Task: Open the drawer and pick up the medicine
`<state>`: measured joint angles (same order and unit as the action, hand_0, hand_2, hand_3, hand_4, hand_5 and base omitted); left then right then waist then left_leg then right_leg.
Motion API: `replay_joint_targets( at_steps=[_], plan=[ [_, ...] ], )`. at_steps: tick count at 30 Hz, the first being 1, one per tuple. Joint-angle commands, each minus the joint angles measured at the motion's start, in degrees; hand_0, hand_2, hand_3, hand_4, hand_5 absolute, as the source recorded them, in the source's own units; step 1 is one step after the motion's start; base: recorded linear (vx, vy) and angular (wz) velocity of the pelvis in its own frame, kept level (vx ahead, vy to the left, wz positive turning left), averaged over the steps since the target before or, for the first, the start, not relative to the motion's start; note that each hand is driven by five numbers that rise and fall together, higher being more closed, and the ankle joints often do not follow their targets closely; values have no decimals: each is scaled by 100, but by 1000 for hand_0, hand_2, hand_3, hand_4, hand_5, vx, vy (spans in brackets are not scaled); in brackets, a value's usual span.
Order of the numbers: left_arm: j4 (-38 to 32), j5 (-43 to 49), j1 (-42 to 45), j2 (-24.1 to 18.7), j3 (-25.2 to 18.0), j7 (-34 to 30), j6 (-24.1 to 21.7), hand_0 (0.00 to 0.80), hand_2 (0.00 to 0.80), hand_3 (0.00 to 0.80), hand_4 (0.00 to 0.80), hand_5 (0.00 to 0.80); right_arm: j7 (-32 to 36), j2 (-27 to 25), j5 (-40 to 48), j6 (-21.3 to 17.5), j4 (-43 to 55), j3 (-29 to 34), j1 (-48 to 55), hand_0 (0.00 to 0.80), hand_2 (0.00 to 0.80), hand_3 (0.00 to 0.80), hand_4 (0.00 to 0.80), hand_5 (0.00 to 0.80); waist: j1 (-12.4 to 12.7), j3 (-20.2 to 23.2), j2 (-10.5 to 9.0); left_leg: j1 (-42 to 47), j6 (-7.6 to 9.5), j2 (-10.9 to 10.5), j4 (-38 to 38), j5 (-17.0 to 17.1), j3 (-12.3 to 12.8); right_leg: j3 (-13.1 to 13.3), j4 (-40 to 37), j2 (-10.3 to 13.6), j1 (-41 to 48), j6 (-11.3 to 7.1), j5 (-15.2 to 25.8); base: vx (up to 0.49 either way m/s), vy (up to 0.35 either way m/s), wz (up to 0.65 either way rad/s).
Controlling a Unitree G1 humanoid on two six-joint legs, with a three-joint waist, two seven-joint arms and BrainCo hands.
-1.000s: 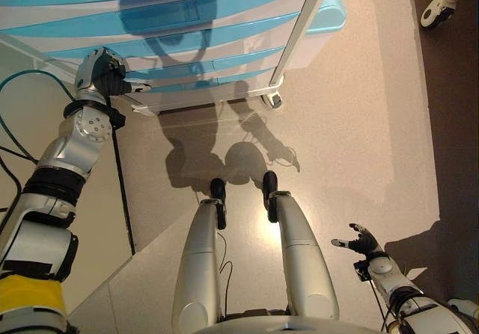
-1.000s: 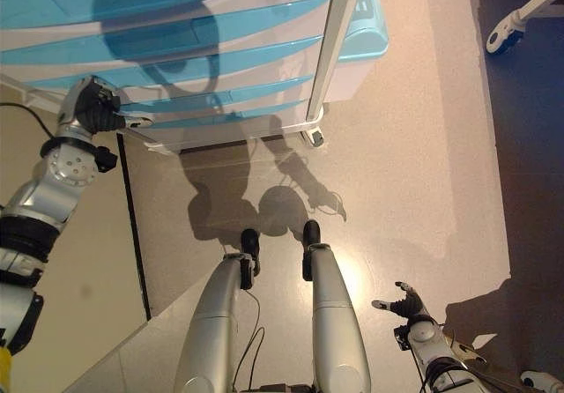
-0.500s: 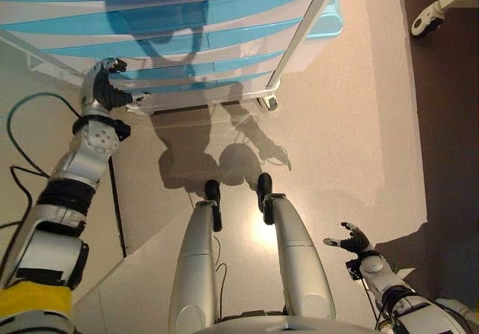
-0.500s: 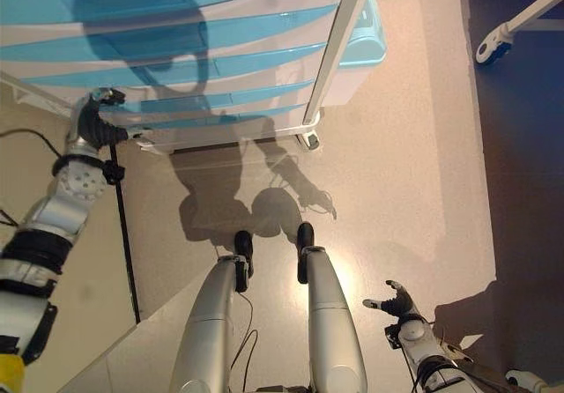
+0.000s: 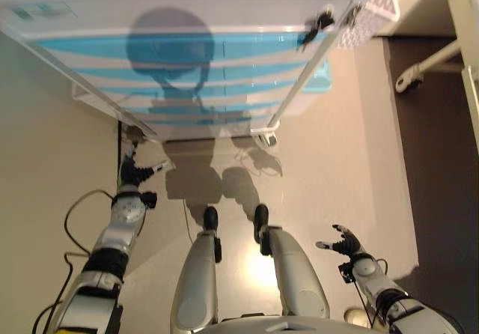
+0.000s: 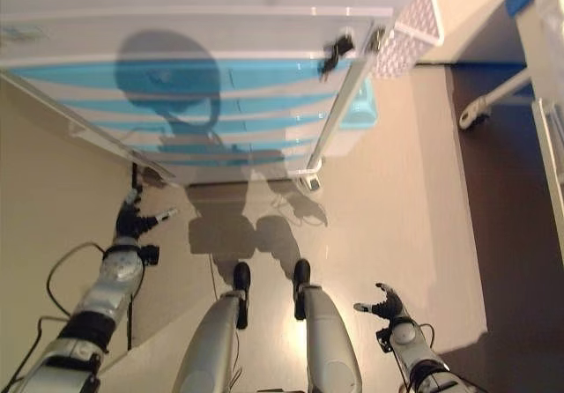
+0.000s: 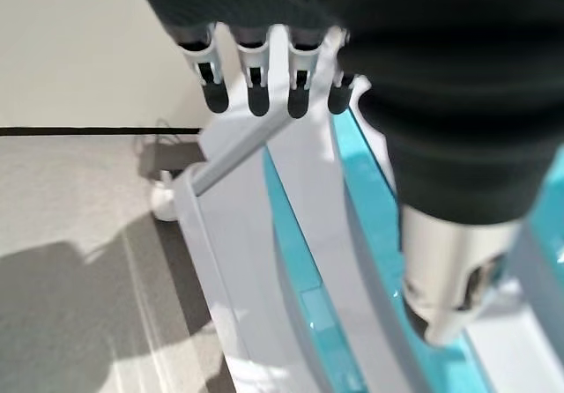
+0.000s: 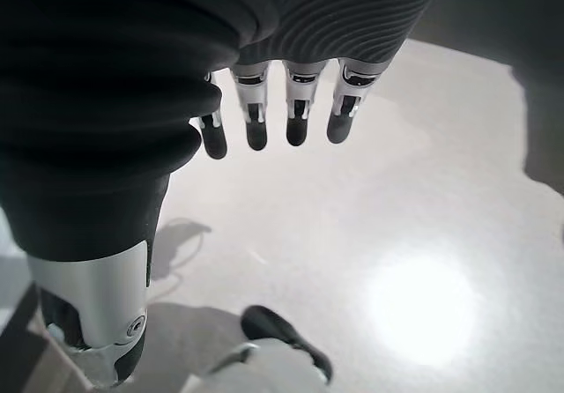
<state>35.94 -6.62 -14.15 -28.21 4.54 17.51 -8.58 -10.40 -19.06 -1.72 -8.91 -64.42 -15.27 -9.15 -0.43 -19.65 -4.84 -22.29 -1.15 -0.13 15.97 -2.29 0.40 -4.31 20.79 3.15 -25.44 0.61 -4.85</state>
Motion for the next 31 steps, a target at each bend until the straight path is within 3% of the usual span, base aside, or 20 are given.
replay_joint_targets(
  at_steps=[1, 5, 8, 16, 19, 28, 31],
  plan=[
    [60, -167, 163, 12, -140, -161, -394, 0, 0, 0, 0, 0, -41, -151, -215, -78, -185, 36, 462, 0, 0, 0, 0, 0, 6, 367, 109, 182, 192, -282, -646, 372, -50, -190, -914, -7, 519, -328, 676, 169, -18, 20],
    [522, -170, 549, 205, -168, -393, -357, 0, 0, 0, 0, 0, -27, -109, -342, -6, -364, 71, 528, 0, 0, 0, 0, 0, 32, 642, 172, 705, 153, -254, -1175, 566, -72, -218, -1410, -49, 1041, -390, 797, 121, -13, 5],
    [1543, -30, 750, 432, -89, -633, -182, 0, 0, 0, 0, 0, -7, -30, -311, 53, -479, 128, 508, 0, 0, 0, 0, 0, 61, 958, 239, 1189, 81, -235, -1718, 759, -32, -258, -1880, -109, 1467, -438, 917, 100, -13, 3],
    [2864, 285, 1051, 981, 47, -1036, 26, 0, 0, 0, 0, 0, 119, 191, -271, 155, -789, 231, 612, 0, 0, 0, 0, 0, 88, 1517, 268, 1845, 20, -188, -2036, 723, 111, -228, -2319, -160, 2144, -481, 937, 107, -9, 0],
    [3188, 394, 1164, 1342, 211, -1132, 135, 0, 0, 0, 0, 0, 181, 280, -264, 204, -856, 229, 670, 0, 0, 0, 0, 0, 91, 1724, 259, 2026, -6, -154, -2097, 715, 104, -254, -2325, -178, 2324, -476, 885, 64, -29, 0],
    [3532, 1571, 1244, 1580, 1080, -1399, 213, 0, 0, 0, 0, 0, 284, 367, -436, 331, -1106, 101, 659, 0, 0, 0, 0, 0, 105, 1930, 240, 2358, 16, -148, -2009, 538, 184, -179, -2378, -205, 2669, -481, 818, 5, -5, 0],
    [3658, 1501, 1281, 1590, 936, -1353, 263, 0, 0, 0, 0, 0, 315, 413, -438, 308, -1084, 70, 666, 0, 0, 0, 0, 0, 115, 1974, 235, 2404, 37, -154, -1957, 501, 221, -126, -2365, -200, 2690, -487, 820, -13, -1, -12]
  ],
)
